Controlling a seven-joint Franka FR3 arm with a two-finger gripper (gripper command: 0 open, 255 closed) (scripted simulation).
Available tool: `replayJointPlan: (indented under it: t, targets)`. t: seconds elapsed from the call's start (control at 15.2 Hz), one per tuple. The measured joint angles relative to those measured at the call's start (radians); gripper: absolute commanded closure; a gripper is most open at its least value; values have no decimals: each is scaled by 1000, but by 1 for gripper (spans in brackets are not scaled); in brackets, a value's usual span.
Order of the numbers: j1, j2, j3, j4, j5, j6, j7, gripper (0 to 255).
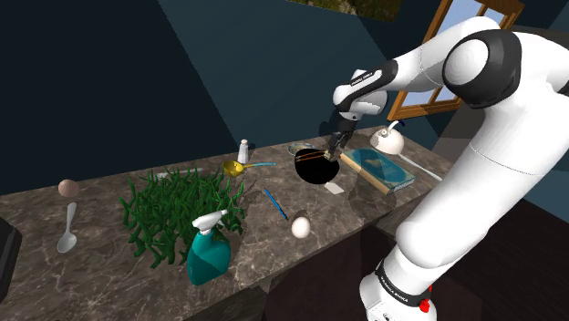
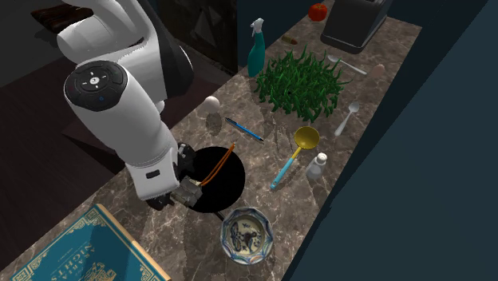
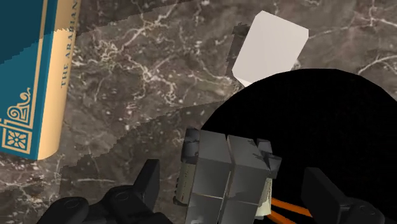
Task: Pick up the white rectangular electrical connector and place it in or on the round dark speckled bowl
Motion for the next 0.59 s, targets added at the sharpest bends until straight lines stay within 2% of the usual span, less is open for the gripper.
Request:
replayJointPlan:
  t: [0.2,0.59]
  targets:
    - [1,-47,0,31,-21,-75,16,0]
    - [1,-49,0,43,-22,-90,17,0]
